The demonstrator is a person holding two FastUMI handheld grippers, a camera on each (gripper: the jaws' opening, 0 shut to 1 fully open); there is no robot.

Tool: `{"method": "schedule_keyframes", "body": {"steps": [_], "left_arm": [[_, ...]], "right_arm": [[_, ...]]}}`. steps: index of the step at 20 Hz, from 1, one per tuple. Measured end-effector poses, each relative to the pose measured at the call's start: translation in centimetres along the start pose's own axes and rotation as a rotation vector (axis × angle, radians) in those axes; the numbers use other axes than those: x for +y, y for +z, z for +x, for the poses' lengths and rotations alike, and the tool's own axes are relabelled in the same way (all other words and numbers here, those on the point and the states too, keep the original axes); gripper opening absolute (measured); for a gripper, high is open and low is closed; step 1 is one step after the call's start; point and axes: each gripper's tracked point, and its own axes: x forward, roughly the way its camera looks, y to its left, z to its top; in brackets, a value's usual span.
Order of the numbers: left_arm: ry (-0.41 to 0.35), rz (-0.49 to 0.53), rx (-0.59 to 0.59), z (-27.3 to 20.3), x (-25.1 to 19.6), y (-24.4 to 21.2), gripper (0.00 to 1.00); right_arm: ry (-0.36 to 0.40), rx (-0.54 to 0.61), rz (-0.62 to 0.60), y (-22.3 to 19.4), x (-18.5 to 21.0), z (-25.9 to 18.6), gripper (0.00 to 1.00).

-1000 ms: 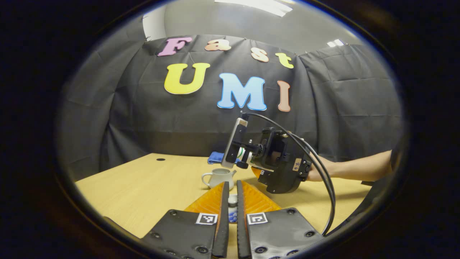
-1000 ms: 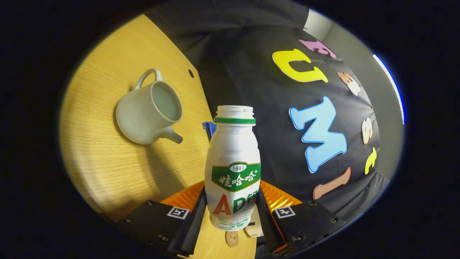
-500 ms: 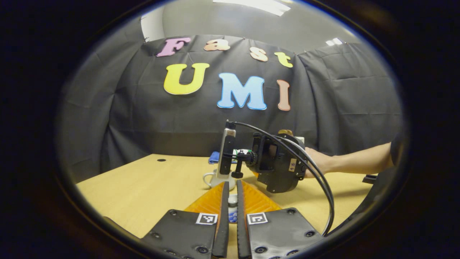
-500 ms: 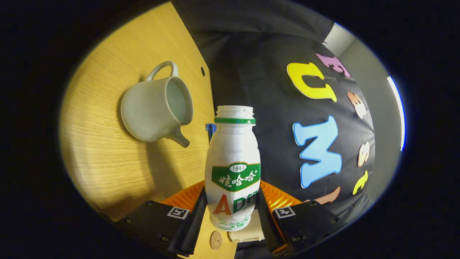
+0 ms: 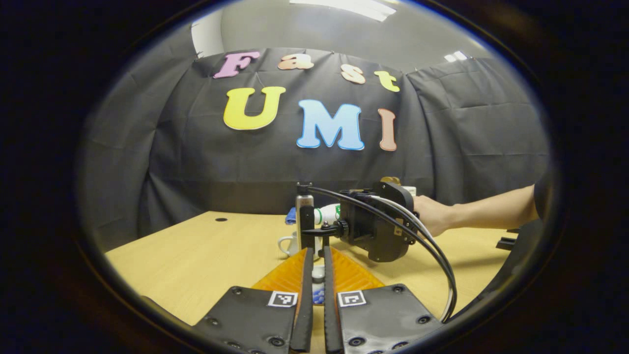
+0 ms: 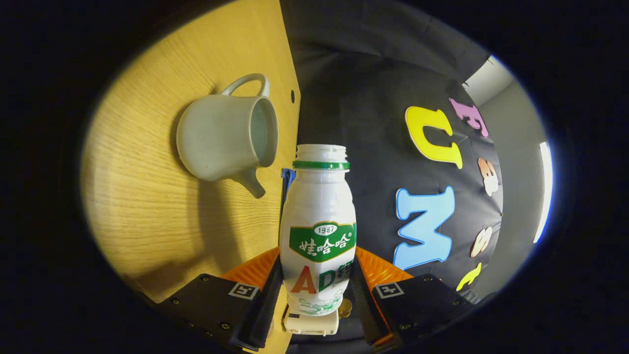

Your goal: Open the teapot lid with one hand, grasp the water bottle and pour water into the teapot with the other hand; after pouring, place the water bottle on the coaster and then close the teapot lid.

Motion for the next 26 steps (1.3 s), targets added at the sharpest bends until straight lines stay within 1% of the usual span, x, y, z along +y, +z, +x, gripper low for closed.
{"method": "schedule_keyframes", "body": {"steps": [1,2,5,6,8,9,10,12,13,14,20,26], "left_arm": [[0.001,-0.001,0.001,0.1,0.1,0.1,0.16],[0.001,-0.003,0.001,0.1,0.1,0.0,0.12],[-0.001,-0.005,-0.001,0.0,0.0,0.2,0.12],[-0.002,-0.002,0.000,0.1,0.0,0.2,0.20],[-0.004,0.000,0.004,0.1,0.0,0.0,0.20],[-0.004,0.001,0.006,0.0,-0.1,0.0,0.20],[-0.002,0.002,0.012,0.2,0.0,-0.2,0.20],[-0.002,0.000,0.017,0.2,0.1,-0.2,0.20],[-0.002,-0.001,0.015,0.2,0.2,-0.1,0.12],[-0.001,-0.001,0.014,0.1,0.2,-0.1,0.12],[0.001,0.001,0.012,0.1,0.4,0.0,0.20],[-0.005,0.002,0.015,0.0,0.4,-0.2,0.20]], "right_arm": [[-0.008,-0.002,-0.023,0.0,-0.1,0.0,0.68],[-0.013,-0.004,-0.041,-0.1,-0.2,0.1,0.71],[-0.010,-0.006,-0.080,-0.4,-0.4,0.3,0.71],[-0.014,-0.007,-0.094,-0.4,-0.6,0.4,0.71],[-0.016,-0.014,-0.121,-0.3,-0.7,0.4,0.71],[-0.020,-0.015,-0.135,-0.4,-0.7,0.4,0.69],[-0.024,-0.020,-0.148,-0.3,-0.8,0.4,0.71],[-0.034,-0.024,-0.168,-0.2,-1.0,0.2,0.71],[-0.034,-0.026,-0.169,-0.1,-1.0,0.2,0.71],[-0.033,-0.029,-0.172,-0.1,-1.1,0.3,0.71],[-0.050,-0.040,-0.208,0.1,-1.4,0.2,0.71],[-0.075,-0.051,-0.248,0.2,-1.8,0.2,0.71]]}}
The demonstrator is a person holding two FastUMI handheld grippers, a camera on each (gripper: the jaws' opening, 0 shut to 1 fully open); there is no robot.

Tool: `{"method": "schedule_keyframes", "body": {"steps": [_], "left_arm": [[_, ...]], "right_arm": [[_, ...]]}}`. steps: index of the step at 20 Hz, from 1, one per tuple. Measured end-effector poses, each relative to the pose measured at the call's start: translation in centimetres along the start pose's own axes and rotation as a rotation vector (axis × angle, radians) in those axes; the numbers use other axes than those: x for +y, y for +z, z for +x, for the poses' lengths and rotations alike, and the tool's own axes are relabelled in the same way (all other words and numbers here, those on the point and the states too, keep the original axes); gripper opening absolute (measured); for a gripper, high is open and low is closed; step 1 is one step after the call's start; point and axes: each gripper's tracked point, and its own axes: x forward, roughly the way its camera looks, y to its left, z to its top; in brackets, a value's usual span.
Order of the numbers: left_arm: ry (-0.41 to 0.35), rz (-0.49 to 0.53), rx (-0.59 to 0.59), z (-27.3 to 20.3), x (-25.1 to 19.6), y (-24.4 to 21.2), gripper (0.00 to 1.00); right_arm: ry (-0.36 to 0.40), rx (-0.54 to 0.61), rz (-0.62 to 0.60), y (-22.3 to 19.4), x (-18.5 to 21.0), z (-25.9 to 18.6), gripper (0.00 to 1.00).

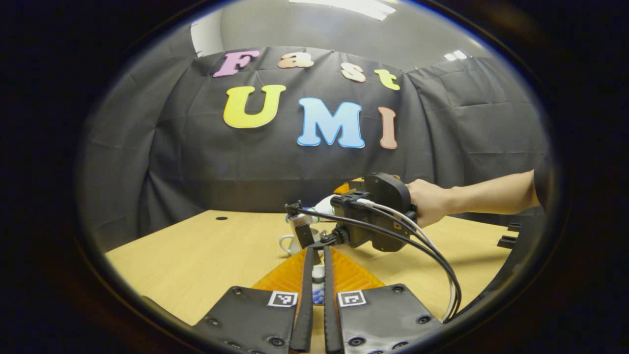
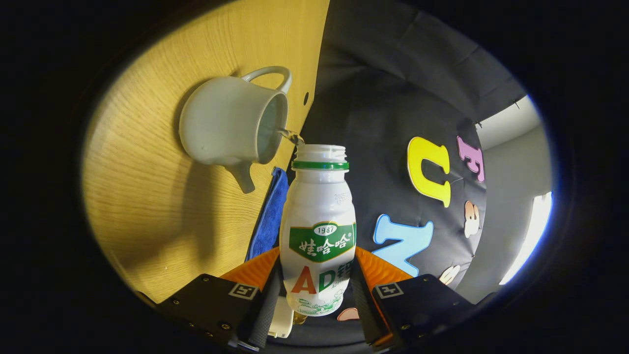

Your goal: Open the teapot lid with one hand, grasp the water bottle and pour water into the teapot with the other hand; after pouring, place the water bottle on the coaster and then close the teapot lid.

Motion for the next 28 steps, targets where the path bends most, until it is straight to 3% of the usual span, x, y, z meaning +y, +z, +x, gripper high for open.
{"method": "schedule_keyframes", "body": {"steps": [5,6,9,11,19,21,28], "left_arm": [[0.003,-0.003,0.002,0.1,0.1,0.1,0.20],[0.003,-0.002,0.002,0.0,0.2,0.1,0.12],[0.002,0.000,0.005,0.0,0.1,0.0,0.20],[0.000,0.000,0.007,0.0,0.0,0.0,0.12],[0.003,0.002,0.007,-0.1,0.2,0.2,0.16],[0.002,0.005,0.008,0.0,0.1,0.1,0.12],[0.002,0.010,0.009,-0.2,0.1,0.1,0.12]], "right_arm": [[-0.013,-0.003,-0.018,0.2,-0.2,0.0,0.71],[-0.015,-0.003,-0.022,0.2,-0.3,-0.1,0.71],[-0.023,-0.004,-0.040,0.0,-0.6,-0.1,0.71],[-0.032,-0.008,-0.055,0.1,-0.8,0.2,0.71],[-0.062,-0.020,-0.099,-0.4,-1.3,0.7,0.71],[-0.069,-0.021,-0.109,-0.3,-1.4,0.7,0.71],[-0.099,-0.033,-0.181,-0.3,-1.6,0.8,0.71]]}}
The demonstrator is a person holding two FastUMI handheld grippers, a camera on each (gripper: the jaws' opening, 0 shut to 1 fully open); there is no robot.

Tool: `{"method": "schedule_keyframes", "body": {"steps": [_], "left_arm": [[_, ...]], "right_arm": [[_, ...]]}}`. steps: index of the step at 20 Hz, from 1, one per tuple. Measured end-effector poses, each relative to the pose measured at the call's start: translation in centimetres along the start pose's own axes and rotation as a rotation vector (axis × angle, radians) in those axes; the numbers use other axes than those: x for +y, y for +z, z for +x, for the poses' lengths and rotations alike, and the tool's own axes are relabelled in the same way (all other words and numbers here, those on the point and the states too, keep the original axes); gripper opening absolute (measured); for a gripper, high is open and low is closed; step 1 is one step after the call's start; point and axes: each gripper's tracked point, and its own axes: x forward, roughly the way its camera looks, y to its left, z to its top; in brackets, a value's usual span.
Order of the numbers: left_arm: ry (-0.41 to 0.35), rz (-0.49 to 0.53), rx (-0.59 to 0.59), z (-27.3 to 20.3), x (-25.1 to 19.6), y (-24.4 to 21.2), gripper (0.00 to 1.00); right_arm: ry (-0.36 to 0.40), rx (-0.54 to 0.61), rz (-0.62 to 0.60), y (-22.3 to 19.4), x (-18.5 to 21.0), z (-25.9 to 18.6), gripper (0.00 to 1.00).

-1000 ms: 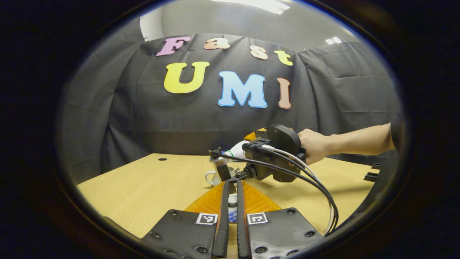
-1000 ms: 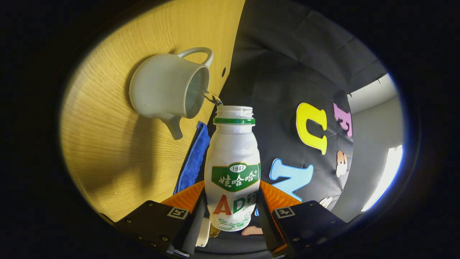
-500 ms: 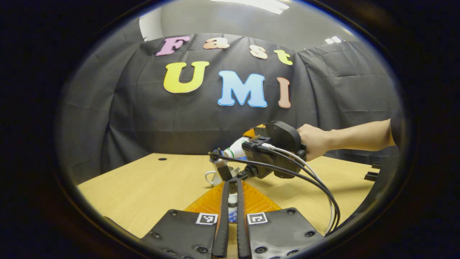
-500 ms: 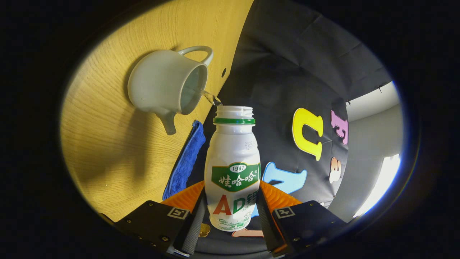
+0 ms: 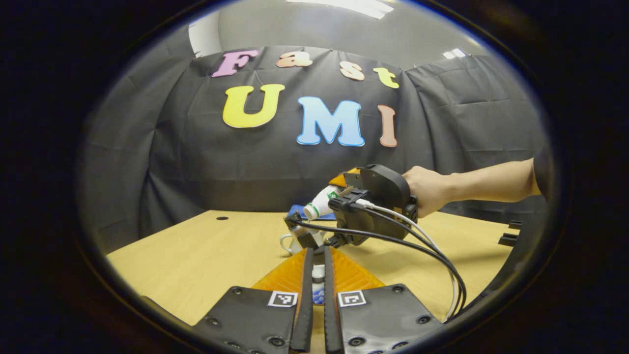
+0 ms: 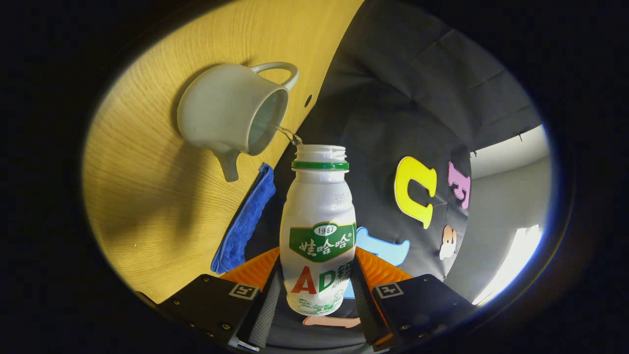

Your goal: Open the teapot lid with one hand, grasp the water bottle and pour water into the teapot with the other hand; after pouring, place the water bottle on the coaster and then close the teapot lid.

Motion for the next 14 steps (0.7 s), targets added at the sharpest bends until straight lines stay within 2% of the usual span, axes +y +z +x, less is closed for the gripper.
{"method": "schedule_keyframes", "body": {"steps": [1,2,9,10,12,13,14], "left_arm": [[0.000,0.001,0.001,-0.08,-0.08,0.04,0.12],[-0.001,0.002,0.001,0.02,-0.10,-0.04,0.20],[-0.001,0.005,0.007,0.03,-0.16,-0.13,0.16],[-0.002,0.005,0.006,-0.05,-0.21,-0.16,0.12],[0.000,0.007,0.005,-0.09,-0.11,-0.07,0.20],[0.000,0.007,0.005,-0.02,-0.19,-0.06,0.16],[-0.002,0.007,0.006,0.07,-0.20,-0.14,0.20]], "right_arm": [[-0.002,-0.003,-0.008,-0.05,-0.02,0.05,0.71],[-0.003,-0.005,-0.014,-0.12,-0.05,0.13,0.71],[-0.020,-0.023,-0.074,0.19,-0.23,0.03,0.71],[-0.023,-0.025,-0.081,0.18,-0.22,0.01,0.71],[-0.031,-0.030,-0.100,0.22,-0.27,0.06,0.71],[-0.034,-0.032,-0.109,0.24,-0.27,0.02,0.71],[-0.036,-0.033,-0.115,0.22,-0.27,0.11,0.71]]}}
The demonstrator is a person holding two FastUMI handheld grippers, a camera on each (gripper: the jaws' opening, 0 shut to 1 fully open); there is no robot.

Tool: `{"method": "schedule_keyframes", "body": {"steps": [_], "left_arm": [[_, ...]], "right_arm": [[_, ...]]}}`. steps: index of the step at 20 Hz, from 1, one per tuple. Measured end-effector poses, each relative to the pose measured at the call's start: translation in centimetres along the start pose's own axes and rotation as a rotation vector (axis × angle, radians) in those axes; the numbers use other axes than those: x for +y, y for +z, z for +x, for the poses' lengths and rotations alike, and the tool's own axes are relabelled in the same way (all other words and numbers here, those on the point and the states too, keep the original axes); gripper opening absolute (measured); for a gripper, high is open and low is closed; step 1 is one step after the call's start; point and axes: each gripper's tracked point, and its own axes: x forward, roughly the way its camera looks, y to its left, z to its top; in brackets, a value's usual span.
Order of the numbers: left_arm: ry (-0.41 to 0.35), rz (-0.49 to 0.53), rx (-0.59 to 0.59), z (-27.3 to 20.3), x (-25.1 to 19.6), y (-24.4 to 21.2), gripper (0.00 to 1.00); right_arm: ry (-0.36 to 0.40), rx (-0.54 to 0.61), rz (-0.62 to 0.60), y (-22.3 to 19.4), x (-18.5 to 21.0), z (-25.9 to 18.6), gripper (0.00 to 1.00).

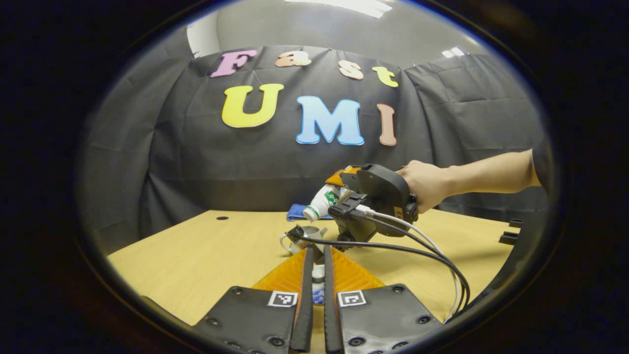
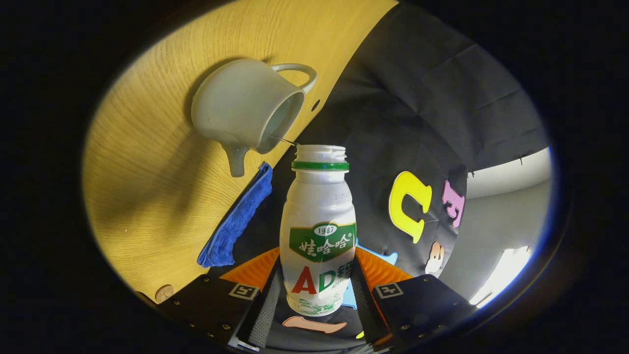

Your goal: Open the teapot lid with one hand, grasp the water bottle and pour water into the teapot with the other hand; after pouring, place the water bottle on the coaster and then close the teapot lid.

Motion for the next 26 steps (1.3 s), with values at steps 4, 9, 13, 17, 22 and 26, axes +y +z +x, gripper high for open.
{"method": "schedule_keyframes", "body": {"steps": [4,9,13,17,22,26], "left_arm": [[-0.002,0.004,0.002,0.0,-0.1,0.0,0.12],[0.000,0.003,0.003,0.0,0.1,0.0,0.17],[0.000,0.004,0.002,-0.2,-0.1,0.0,0.14],[0.002,0.002,0.000,-0.2,0.1,0.2,0.12],[0.007,-0.003,0.001,-0.2,0.4,0.0,0.20],[0.005,0.001,0.004,-0.1,0.4,-0.1,0.20]], "right_arm": [[-0.001,-0.007,-0.015,0.1,0.0,0.0,0.71],[0.000,-0.015,-0.024,0.3,0.0,-0.2,0.71],[0.007,-0.021,-0.020,0.4,0.2,-0.2,0.71],[0.045,-0.022,0.030,0.4,0.9,-0.1,0.71],[0.095,-0.012,0.133,0.0,2.4,0.1,0.71],[0.109,-0.019,0.176,0.1,2.7,0.2,0.71]]}}
